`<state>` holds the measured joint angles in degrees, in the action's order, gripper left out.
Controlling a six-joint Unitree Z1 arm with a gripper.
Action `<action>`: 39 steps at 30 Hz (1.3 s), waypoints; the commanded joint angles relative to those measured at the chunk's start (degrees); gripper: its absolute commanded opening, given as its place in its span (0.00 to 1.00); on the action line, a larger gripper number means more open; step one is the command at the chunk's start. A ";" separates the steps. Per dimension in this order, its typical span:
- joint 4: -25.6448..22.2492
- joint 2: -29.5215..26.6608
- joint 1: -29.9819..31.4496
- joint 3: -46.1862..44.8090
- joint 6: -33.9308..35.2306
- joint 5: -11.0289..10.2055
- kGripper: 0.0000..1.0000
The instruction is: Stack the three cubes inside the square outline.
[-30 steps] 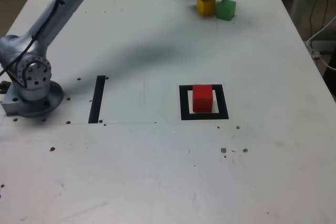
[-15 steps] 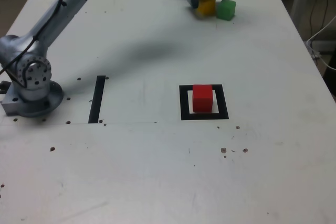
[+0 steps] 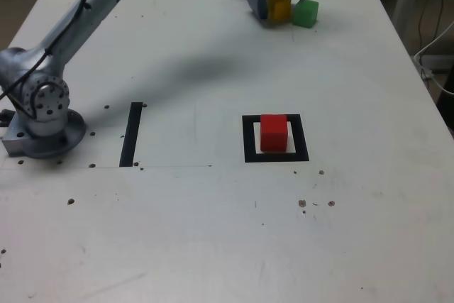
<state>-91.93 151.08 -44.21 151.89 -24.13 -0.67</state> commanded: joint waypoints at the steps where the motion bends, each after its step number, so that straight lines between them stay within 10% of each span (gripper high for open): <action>1: -1.83 0.10 -0.08 0.30 0.21 -0.22 0.44; 6: -1.83 -0.11 -0.09 0.71 -0.07 -0.47 0.29; 23: -1.85 -1.50 0.21 0.01 -0.21 -1.04 0.28; 39: -1.85 -15.65 6.55 -14.22 0.01 -3.11 0.28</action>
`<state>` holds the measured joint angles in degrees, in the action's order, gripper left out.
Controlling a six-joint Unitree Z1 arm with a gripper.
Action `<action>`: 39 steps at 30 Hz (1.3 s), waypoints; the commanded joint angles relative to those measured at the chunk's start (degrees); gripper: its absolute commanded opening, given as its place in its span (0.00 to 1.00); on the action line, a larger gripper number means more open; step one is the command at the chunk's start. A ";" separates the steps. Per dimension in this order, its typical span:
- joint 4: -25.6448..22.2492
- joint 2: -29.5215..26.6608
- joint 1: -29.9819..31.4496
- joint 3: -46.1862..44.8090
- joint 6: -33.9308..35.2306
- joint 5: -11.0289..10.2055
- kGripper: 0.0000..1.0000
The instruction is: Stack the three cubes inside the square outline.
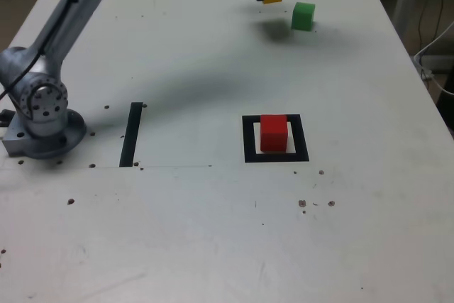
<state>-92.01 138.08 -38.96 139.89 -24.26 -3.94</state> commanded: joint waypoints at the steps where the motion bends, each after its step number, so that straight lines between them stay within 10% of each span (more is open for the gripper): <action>1: -1.75 -3.92 2.10 -3.86 0.29 0.27 0.28; 20: 3.59 -22.86 21.56 -32.08 9.60 2.70 0.28; 39: 16.65 -28.78 33.14 -47.55 16.31 8.16 0.28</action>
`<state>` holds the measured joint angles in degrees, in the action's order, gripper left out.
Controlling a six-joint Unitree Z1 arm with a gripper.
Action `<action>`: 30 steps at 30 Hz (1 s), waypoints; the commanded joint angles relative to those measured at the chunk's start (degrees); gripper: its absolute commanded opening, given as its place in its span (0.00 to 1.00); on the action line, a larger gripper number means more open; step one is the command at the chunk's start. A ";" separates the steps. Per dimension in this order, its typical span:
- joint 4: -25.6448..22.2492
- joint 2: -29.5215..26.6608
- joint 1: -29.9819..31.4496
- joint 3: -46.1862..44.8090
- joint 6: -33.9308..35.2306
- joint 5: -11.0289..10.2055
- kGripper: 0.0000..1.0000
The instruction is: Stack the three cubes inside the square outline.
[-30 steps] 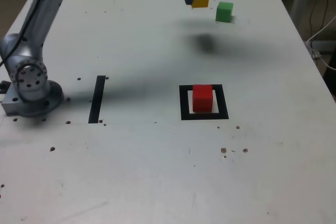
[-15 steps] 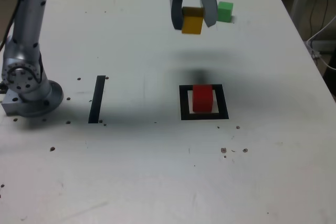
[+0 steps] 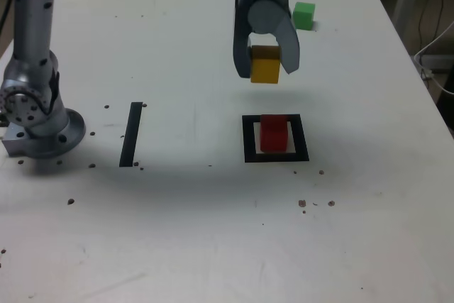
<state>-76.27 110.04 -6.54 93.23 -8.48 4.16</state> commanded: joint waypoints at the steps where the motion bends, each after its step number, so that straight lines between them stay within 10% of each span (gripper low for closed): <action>1: 1.43 -0.88 1.20 -1.44 0.83 0.06 0.28; 30: 9.84 1.74 8.58 -6.99 5.14 0.61 0.28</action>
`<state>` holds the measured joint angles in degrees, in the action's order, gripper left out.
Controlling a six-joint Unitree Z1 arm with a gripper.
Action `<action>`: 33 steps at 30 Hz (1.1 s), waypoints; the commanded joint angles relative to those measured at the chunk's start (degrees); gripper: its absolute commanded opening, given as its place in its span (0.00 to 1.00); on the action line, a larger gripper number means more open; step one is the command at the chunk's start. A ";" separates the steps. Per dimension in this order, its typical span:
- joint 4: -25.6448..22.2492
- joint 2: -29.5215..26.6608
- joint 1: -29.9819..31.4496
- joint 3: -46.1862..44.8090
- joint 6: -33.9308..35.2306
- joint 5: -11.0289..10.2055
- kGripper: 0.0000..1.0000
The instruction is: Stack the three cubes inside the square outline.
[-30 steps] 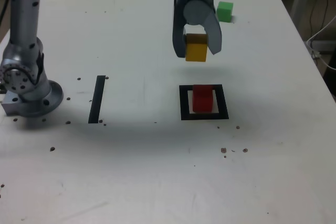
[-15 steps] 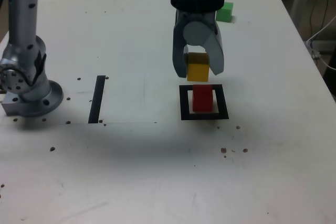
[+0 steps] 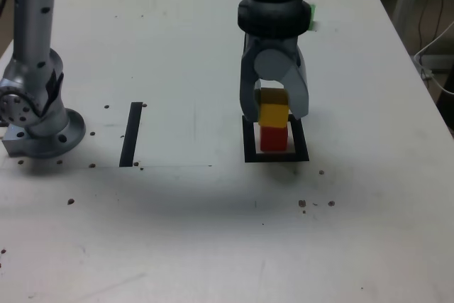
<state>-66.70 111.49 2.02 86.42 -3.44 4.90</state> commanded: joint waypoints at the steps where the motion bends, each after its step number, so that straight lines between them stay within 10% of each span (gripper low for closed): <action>1: 0.45 0.42 -0.04 -0.30 0.10 -0.22 0.28; 26: 3.11 1.33 -1.41 -2.14 0.00 -0.95 0.30; 33: 5.00 1.32 -1.41 -3.55 -1.13 -0.09 0.88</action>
<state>-61.94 112.60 0.68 83.17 -4.38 4.68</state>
